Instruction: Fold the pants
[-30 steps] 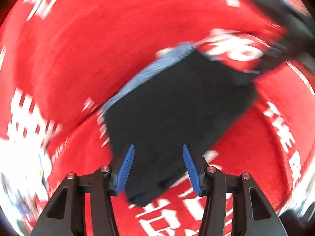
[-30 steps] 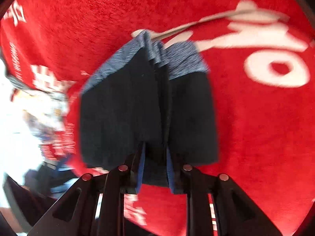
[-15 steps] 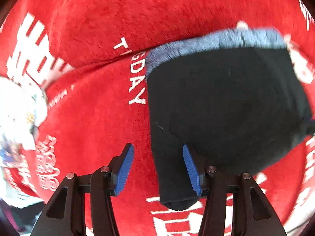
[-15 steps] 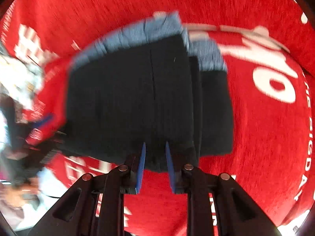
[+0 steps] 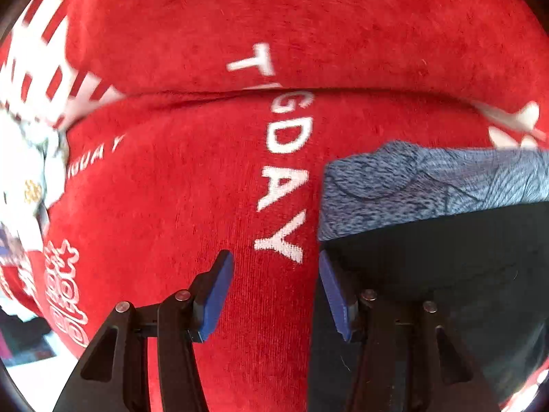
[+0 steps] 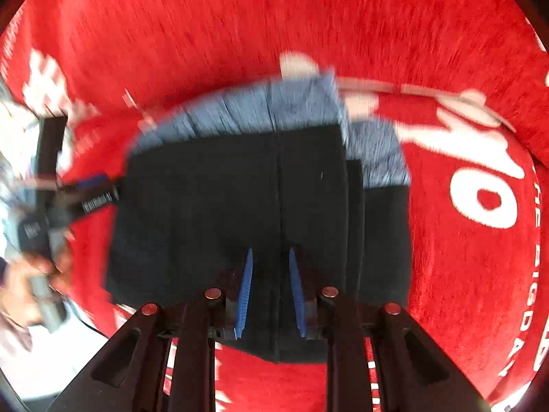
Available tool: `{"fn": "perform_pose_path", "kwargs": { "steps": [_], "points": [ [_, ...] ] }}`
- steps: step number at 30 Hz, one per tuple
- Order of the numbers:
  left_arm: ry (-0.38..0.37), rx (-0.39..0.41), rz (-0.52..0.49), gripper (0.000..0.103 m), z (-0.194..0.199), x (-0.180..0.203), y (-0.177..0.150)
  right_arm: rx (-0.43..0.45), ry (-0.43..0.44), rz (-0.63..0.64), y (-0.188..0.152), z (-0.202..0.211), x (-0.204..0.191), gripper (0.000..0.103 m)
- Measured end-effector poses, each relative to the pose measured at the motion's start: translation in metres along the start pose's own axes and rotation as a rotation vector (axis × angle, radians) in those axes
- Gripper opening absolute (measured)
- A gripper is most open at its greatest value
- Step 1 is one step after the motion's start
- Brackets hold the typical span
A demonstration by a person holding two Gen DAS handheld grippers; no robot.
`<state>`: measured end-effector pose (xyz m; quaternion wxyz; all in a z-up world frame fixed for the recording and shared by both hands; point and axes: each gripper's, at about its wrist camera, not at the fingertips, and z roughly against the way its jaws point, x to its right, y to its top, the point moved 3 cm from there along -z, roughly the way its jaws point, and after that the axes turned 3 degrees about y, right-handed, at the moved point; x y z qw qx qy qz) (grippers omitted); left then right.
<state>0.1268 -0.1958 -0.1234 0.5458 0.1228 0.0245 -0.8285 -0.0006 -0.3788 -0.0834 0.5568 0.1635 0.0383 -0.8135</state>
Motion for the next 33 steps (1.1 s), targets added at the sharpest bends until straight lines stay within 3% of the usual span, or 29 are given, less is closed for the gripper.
{"fn": "perform_pose_path", "kwargs": {
  "steps": [5,8,11,13,14,19,24,28,30,33],
  "points": [
    [-0.018,0.001,-0.059,0.054,0.025,-0.008,-0.020,0.007,0.041,-0.075,-0.008,0.014,0.011,0.026],
    [-0.042,0.008,-0.079,0.054,0.039,-0.007,-0.037,0.013,-0.006,-0.050,-0.018,0.027,0.015,0.043],
    [-0.077,-0.006,-0.051,0.057,0.049,-0.007,-0.051,0.019,-0.009,-0.068,-0.030,0.037,0.018,0.046],
    [-0.112,-0.014,-0.021,0.092,0.055,-0.009,-0.053,0.019,-0.005,-0.094,-0.035,0.040,0.018,0.047],
    [-0.129,-0.006,-0.012,0.094,0.059,-0.007,-0.056,0.019,-0.005,-0.110,-0.038,0.042,0.020,0.048],
    [-0.143,-0.025,-0.047,0.094,0.063,0.006,-0.065,0.008,-0.006,-0.152,-0.047,0.047,0.034,0.053],
    [-0.144,-0.026,-0.078,0.094,0.063,0.011,-0.068,0.002,-0.010,-0.165,-0.058,0.053,0.044,0.068],
    [-0.155,-0.043,-0.080,0.094,0.059,0.013,-0.069,-0.006,-0.006,-0.176,-0.061,0.051,0.050,0.071],
    [-0.152,-0.048,-0.082,0.094,0.056,0.013,-0.069,0.006,0.005,-0.181,-0.061,0.052,0.053,0.082],
    [-0.167,-0.056,-0.086,0.094,0.054,0.015,-0.068,0.047,0.010,-0.167,-0.060,0.056,0.057,0.082]
  ]
}}
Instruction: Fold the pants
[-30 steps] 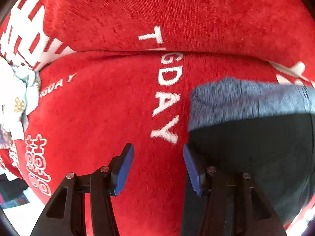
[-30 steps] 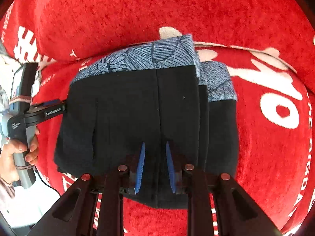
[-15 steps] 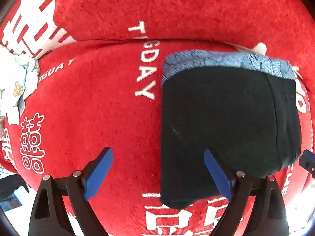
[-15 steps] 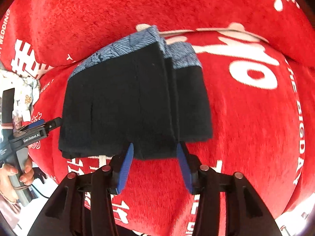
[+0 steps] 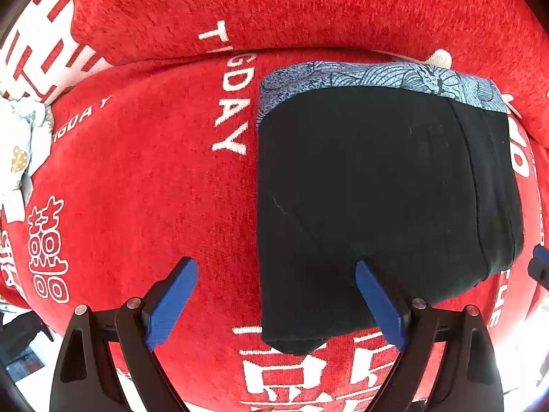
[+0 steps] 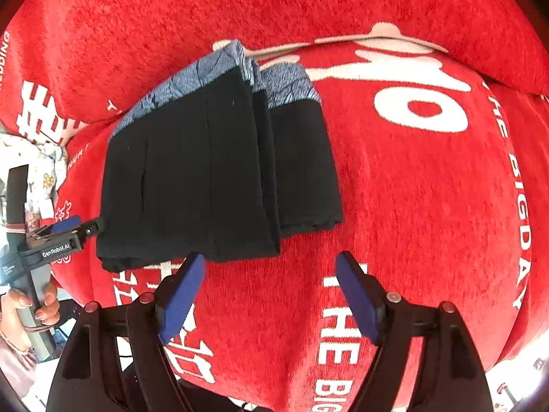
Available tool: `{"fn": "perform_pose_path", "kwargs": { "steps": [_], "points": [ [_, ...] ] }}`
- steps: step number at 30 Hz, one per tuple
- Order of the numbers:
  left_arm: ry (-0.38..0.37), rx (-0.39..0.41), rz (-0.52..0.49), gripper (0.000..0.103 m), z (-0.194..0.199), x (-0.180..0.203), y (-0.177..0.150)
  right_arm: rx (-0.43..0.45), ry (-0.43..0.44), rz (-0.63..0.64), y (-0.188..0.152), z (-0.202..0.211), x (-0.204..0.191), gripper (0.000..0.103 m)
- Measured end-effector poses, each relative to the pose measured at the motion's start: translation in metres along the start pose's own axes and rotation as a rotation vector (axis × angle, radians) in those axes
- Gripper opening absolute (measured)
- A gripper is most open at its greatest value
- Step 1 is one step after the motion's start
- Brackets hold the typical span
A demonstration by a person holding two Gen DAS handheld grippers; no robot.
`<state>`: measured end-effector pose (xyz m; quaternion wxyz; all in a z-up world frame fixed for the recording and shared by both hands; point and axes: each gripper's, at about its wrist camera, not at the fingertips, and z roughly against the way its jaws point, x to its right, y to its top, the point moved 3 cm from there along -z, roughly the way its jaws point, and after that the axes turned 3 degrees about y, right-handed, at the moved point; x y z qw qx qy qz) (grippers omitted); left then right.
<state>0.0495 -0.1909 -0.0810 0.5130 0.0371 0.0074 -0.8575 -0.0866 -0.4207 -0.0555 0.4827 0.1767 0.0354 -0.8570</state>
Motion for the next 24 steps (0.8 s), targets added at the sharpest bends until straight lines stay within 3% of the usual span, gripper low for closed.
{"fn": "perform_pose_path", "kwargs": {
  "steps": [4,5,7,12,15,24],
  "points": [
    [-0.049,-0.016,0.006,0.094,-0.002,-0.001,0.001,0.013,0.032,0.004,0.003,0.001,0.006,0.085],
    [-0.065,-0.022,0.011,0.094,-0.003,-0.002,0.002,0.008,0.043,-0.004,0.004,0.001,0.008,0.094],
    [-0.105,-0.037,0.019,0.094,-0.005,-0.004,0.003,-0.003,0.073,-0.020,0.006,0.000,0.012,0.101],
    [-0.154,-0.046,0.016,0.094,-0.008,-0.007,0.004,-0.056,0.097,-0.051,0.010,-0.007,0.022,0.101],
    [-0.144,-0.048,0.020,0.103,-0.012,-0.008,0.006,-0.071,0.100,-0.071,0.011,-0.011,0.027,0.101],
    [-0.268,-0.077,0.078,0.103,-0.029,-0.020,0.026,-0.094,0.121,-0.040,0.024,-0.018,0.030,0.101]
  ]
}}
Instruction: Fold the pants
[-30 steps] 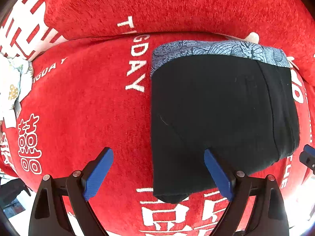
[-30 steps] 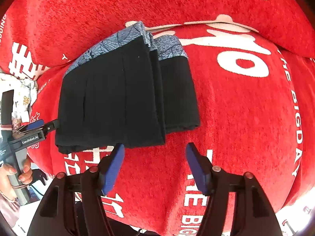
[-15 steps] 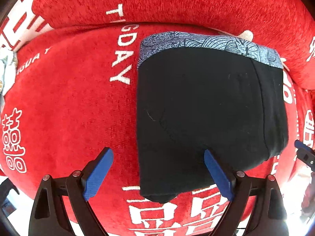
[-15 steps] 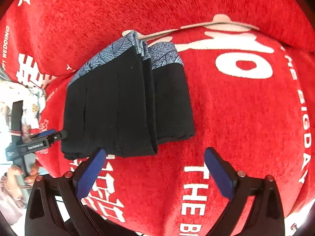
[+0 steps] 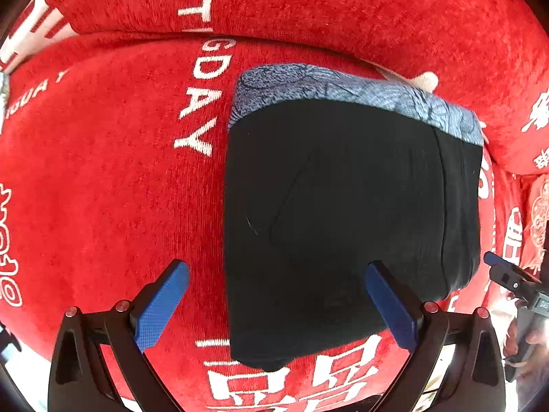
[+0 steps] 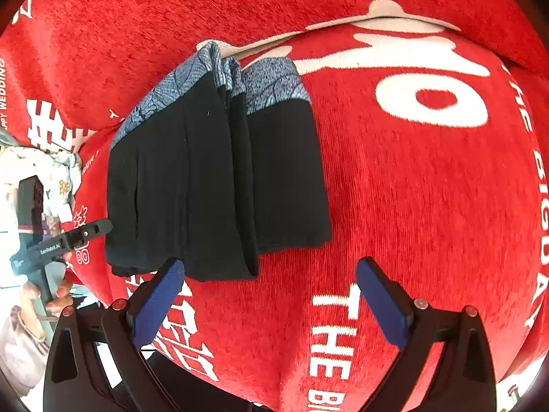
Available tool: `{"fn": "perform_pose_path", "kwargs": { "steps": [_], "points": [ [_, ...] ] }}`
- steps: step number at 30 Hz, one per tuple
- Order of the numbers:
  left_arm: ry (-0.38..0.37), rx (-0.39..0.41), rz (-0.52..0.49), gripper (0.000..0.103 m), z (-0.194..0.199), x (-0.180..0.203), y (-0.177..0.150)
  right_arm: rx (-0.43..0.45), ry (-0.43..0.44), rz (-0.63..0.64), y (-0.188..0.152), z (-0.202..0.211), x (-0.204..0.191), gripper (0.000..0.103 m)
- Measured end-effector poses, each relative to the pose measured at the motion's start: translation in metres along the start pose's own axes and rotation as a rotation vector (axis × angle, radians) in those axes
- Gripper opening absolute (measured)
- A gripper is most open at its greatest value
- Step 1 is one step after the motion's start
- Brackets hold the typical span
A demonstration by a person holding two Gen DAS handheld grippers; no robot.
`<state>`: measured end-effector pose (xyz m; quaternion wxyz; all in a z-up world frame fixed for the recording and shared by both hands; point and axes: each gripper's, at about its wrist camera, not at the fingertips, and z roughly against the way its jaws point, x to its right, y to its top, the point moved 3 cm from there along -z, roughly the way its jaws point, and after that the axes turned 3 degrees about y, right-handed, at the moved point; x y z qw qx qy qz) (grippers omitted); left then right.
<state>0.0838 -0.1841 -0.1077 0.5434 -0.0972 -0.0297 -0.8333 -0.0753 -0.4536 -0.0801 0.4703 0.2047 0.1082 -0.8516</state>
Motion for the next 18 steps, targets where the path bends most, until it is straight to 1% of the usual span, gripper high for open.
{"fn": "perform_pose_path", "kwargs": {
  "steps": [5,7,10,14,16,18],
  "points": [
    [-0.060,-0.011,-0.011,0.103,-0.008,-0.005,0.016,-0.015,0.037,-0.014,0.017,-0.008,0.009,0.101],
    [-0.095,-0.022,-0.024,0.103,-0.014,-0.005,0.022,-0.020,0.051,-0.014,0.024,-0.011,0.012,0.101],
    [-0.182,-0.040,-0.023,0.103,-0.023,-0.010,0.040,-0.014,0.090,0.000,0.037,-0.013,0.014,0.101],
    [-0.266,-0.077,-0.022,0.103,-0.043,-0.013,0.052,-0.028,0.142,0.028,0.055,-0.019,0.016,0.101],
    [-0.279,-0.081,-0.024,0.103,-0.049,-0.013,0.053,-0.055,0.181,0.049,0.061,-0.028,0.017,0.101],
    [-0.282,-0.060,-0.042,0.103,-0.051,-0.009,0.057,-0.083,0.226,0.080,0.066,-0.035,0.014,0.098]
  ]
}}
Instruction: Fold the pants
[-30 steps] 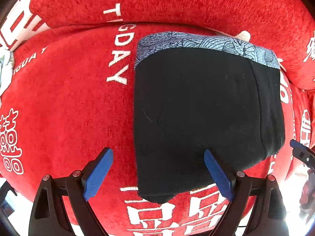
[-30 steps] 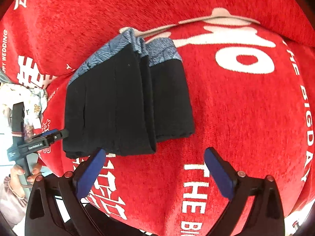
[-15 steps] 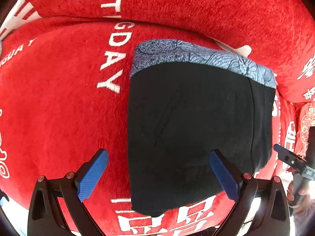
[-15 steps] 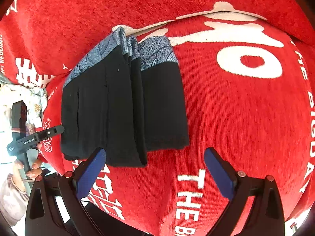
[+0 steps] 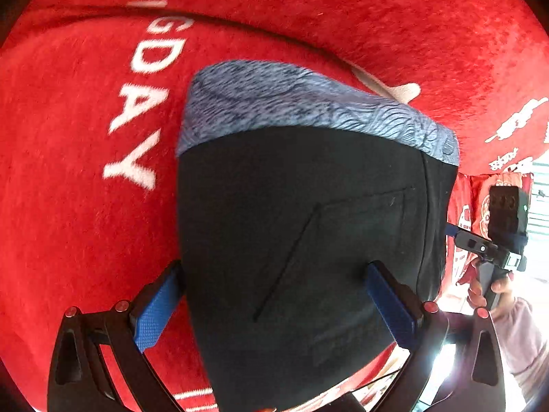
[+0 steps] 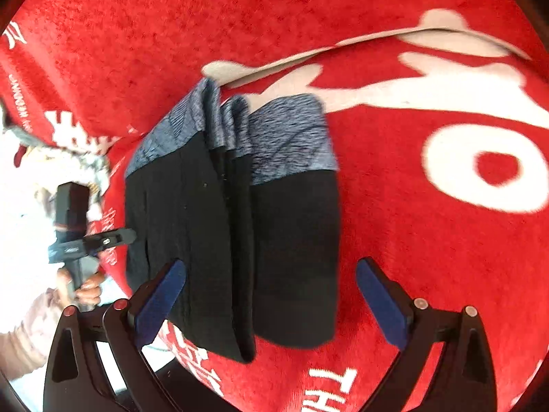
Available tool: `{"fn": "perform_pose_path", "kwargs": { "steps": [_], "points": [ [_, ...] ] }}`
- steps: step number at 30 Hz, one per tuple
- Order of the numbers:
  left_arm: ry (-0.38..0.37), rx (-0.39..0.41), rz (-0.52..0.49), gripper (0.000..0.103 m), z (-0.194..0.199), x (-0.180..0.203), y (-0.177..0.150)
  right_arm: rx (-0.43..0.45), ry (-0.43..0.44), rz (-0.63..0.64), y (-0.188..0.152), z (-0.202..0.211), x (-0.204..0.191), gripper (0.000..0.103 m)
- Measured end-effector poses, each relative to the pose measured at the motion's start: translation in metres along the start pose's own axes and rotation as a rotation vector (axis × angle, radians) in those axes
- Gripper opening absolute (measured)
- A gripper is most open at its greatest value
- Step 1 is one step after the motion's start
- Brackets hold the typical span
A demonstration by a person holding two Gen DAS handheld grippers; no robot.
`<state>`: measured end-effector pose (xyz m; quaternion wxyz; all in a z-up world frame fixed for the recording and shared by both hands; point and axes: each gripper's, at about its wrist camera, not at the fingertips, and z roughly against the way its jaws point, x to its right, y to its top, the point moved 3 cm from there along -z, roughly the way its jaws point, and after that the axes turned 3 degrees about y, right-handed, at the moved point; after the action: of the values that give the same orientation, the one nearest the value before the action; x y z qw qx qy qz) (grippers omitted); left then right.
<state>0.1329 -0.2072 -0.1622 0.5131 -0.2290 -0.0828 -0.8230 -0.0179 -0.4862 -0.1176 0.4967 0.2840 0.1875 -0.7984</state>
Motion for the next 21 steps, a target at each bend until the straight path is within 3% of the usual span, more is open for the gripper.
{"fn": "perform_pose_path", "kwargs": {
  "steps": [7,14,16,20,21],
  "points": [
    [0.045,0.042,-0.047,0.103,-0.006,0.021,0.008,-0.013,0.062,-0.003,0.007,-0.010,0.002,0.096],
    [0.018,0.028,-0.020,0.103,-0.002,0.016,0.006,0.009,0.137,-0.128,0.006,-0.002,0.018,0.077],
    [0.004,0.020,-0.021,0.103,0.000,0.014,0.004,-0.011,0.186,-0.110,0.002,0.002,0.018,0.077],
    [-0.020,0.039,-0.018,0.103,0.003,0.012,0.006,-0.057,0.188,-0.117,0.005,-0.015,0.026,0.077],
    [-0.010,0.050,-0.020,0.097,0.005,0.013,0.006,-0.045,0.195,-0.121,0.008,-0.016,0.025,0.077]
  ]
}}
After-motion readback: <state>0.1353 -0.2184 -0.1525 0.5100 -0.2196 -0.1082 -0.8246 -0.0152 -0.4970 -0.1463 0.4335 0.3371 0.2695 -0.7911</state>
